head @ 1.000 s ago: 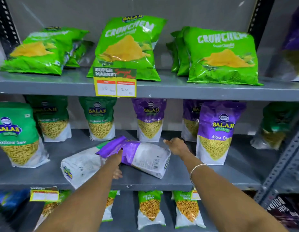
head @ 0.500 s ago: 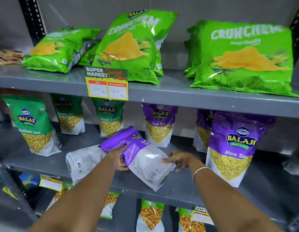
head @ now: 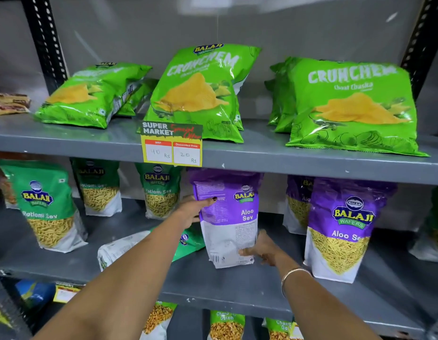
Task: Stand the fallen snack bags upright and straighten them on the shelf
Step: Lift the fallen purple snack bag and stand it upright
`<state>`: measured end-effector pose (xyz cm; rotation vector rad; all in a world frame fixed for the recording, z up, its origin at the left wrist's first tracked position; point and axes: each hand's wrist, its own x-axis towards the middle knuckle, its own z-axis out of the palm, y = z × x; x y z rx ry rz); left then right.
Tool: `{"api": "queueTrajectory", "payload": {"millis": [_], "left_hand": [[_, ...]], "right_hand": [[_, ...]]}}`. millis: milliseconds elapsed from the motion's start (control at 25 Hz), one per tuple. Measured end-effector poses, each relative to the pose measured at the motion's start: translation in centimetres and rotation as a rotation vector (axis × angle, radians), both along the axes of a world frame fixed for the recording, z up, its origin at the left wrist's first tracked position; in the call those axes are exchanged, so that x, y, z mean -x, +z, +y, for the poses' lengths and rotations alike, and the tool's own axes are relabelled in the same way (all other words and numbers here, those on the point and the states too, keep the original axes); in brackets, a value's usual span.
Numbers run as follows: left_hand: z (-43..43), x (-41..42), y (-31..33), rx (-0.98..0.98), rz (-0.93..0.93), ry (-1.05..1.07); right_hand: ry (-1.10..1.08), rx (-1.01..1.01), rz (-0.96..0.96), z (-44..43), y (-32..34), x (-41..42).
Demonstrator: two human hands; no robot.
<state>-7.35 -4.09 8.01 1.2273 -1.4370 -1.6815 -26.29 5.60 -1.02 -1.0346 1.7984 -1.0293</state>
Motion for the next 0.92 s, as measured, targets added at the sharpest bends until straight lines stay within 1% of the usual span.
{"api": "queueTrajectory", "payload": {"millis": [80,160,240,320,400,440,520,680,720,760,840,920], "left_hand": [[-0.2,0.6,-0.1,0.045,-0.023,-0.025],[-0.8,1.0,-1.0,0.095,-0.027,-0.065],[-1.1,1.1,-1.9,0.129,-0.015,-0.085],[-1.0,1.0,-2.6,0.123,-0.016,-0.121],[-0.8,0.6,-3.4,0.069,-0.098,-0.217],[-0.7,0.3,-3.8,0.049,-0.169,-0.275],[-0.9,-0.1,-4.9,0.031,-0.253,-0.324],[-1.7,-0.5,-5.9,0.026,-0.279,-0.377],[-1.8,-0.5,-5.9,0.024,-0.290,-0.401],[-1.9,-0.5,-5.9,0.032,-0.310,-0.412],[-1.9,-0.2,-5.9,0.074,-0.315,-0.370],[-1.9,0.5,-6.1,0.072,-0.254,-0.295]], "right_hand": [[-0.157,0.072,0.011,-0.6,-1.3,-0.6],[-0.250,0.099,0.011,-1.0,-2.5,-1.2],[-0.292,0.079,0.033,-0.9,-3.0,-1.6],[-0.306,0.058,0.101,-1.0,-3.4,-1.6],[-0.329,0.011,0.185,-1.2,-3.4,-1.2],[-0.342,-0.008,0.181,-1.3,-3.4,-1.1],[-0.355,-0.033,0.109,-1.5,-3.5,-1.1],[-0.330,-0.028,0.005,-2.1,-4.2,-0.5],[-0.319,-0.007,-0.058,-2.0,-3.9,-0.6],[-0.294,0.007,-0.137,-1.9,-3.6,-0.7],[-0.188,0.018,-0.250,-1.7,-2.8,-0.6],[-0.061,-0.005,-0.264,-1.6,-2.1,-0.4]]}}
